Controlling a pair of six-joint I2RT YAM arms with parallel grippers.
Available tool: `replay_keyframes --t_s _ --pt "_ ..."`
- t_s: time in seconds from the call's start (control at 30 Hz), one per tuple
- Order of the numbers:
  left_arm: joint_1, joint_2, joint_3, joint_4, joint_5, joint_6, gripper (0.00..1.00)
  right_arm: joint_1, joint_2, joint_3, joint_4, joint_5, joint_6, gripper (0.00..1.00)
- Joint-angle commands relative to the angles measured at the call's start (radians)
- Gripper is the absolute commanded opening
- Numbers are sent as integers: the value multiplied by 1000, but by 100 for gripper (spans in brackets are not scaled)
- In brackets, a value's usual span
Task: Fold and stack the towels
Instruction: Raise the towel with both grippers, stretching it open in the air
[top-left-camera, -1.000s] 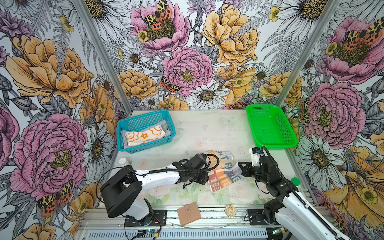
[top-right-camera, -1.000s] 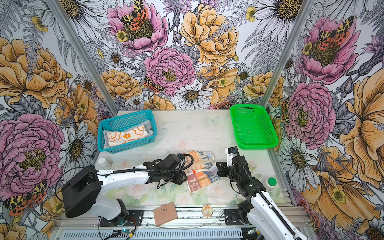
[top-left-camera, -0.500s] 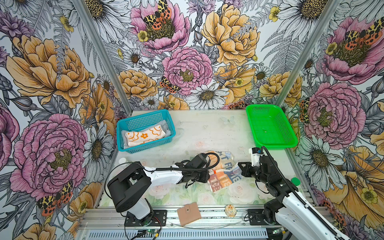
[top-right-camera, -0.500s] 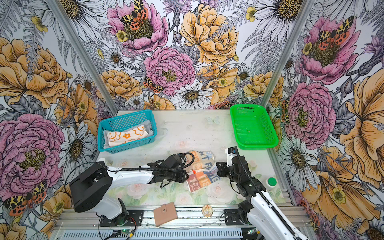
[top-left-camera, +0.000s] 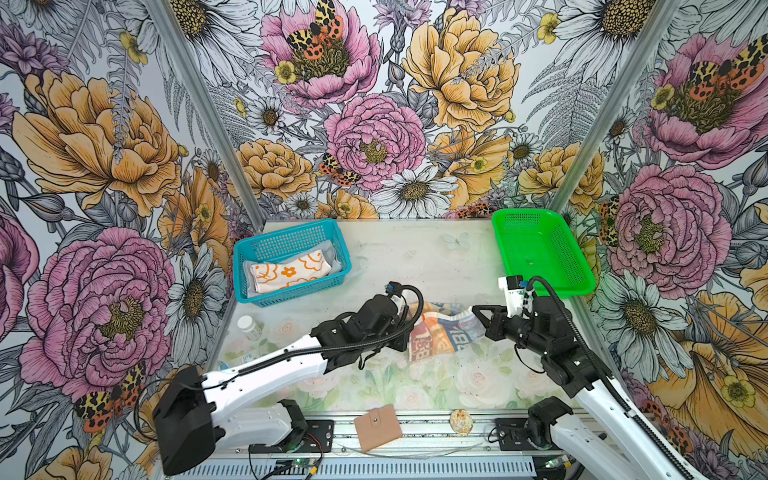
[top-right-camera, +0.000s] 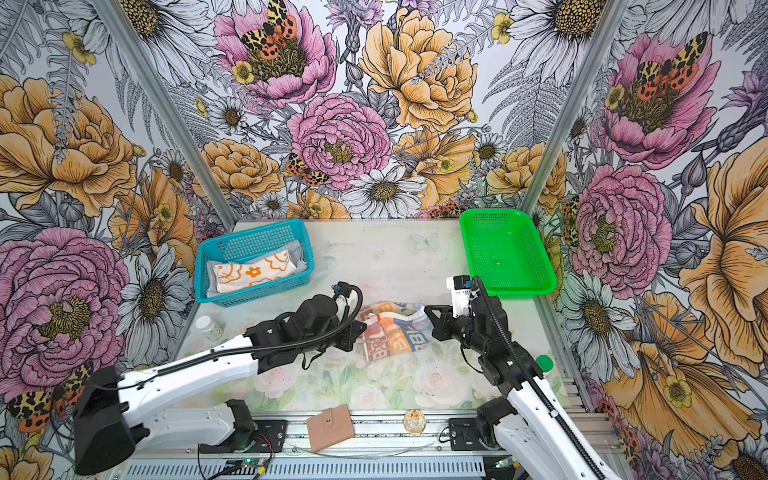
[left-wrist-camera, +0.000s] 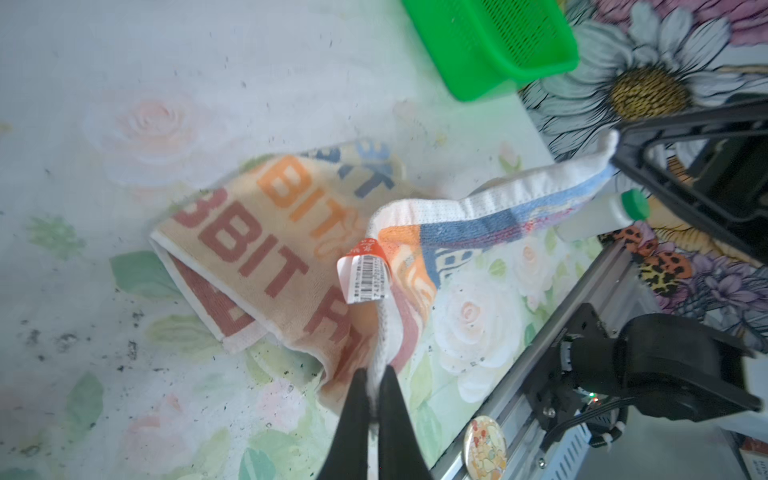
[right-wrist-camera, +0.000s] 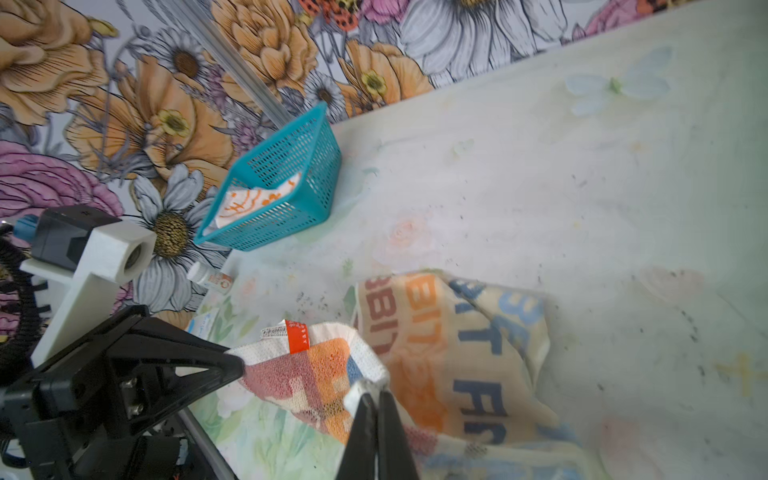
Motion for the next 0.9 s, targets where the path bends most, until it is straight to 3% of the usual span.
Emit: replay_keyframes --t_s 0.0,0.27,0.57,0.7,0.87 --pt "24 -113 108 -181 -75 122 0 4 -14 142 35 -61 -55 0" --pt "18 -193 469 -356 -52 352 0 4 30 491 36 -57 -82 0" --pt "-10 -125 836 -412 -14 513 0 4 109 752 36 -77 -72 0" --pt "-12 -98 921 -414 -2 536 0 4 124 813 36 -74 -66 0" --pt "-11 -90 883 -412 -73 544 0 4 101 752 37 -31 -79 0"
